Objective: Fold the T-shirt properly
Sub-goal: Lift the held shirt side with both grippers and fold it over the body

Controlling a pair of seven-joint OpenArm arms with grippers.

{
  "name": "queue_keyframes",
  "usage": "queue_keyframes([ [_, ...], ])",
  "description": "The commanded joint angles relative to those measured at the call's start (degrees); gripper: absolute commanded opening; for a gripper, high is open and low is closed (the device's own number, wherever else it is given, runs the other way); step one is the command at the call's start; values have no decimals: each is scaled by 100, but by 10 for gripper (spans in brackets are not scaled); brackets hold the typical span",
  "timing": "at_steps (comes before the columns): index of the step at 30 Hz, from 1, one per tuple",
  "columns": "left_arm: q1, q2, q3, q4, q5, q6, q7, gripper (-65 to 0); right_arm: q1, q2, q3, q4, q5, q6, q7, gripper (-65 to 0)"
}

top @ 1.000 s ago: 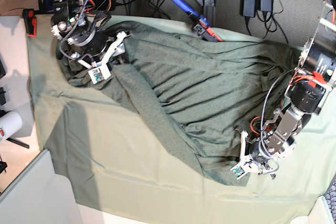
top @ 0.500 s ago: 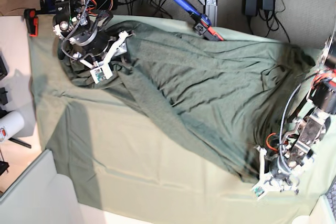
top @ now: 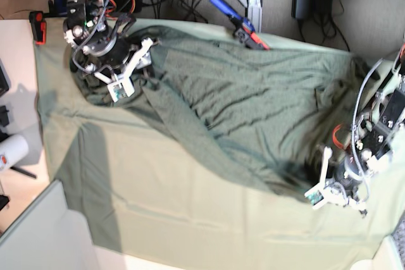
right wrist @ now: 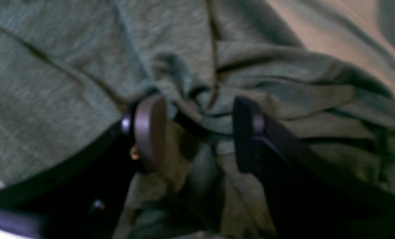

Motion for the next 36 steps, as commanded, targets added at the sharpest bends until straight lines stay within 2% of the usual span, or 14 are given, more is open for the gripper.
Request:
queue_keyframes([
  [1, -28, -173, -57, 260, 129, 214, -66, -650, 48, 79, 116, 85, 26, 15, 155, -329],
  [4, 328, -485, -57, 721, 317, 448, -68, -650, 48, 79, 280, 85, 31, 13, 247, -329],
  [7, 614, -721, -57, 990, 341, 459, -68, -650, 61, 79, 409, 83, 68, 11, 284, -329],
  [10, 824, -798, -57, 1003, 308, 450, -66, -647, 61, 76, 461, 83, 210, 11, 323, -329],
  [14, 1051, -802, -57, 1003, 83, 348, 120, -437, 63, 76, 461, 83, 247, 11, 378, -329],
  [16, 1119, -802, -57, 1003, -57, 221, 173, -368, 63, 76, 461, 83, 245, 13, 389, -329],
  [17, 1139, -802, -57, 1003, -59, 221, 175, -354, 61, 79, 461, 83, 245, 13, 387, -329],
  [22, 977, -800, -57, 1003, -120, 315, 111, -351, 61, 76, 461, 83, 247, 13, 387, -329],
  [25, 654, -793, -68, 920, -492, 304, 57, -350, 61, 76, 461, 83, 247, 13, 385, -329],
  [28, 282, -732, -68, 664, -800, 24, 107, -327, 61, 76, 461, 83, 247, 13, 382, -329],
  [32, -37, -640, -68, 271, -1003, -168, 105, -317, 59, 76, 461, 83, 245, 15, 337, -329],
  [36, -197, -557, -68, 96, -1432, -577, 492, -317, 61, 76, 461, 81, 245, 15, 343, -329],
])
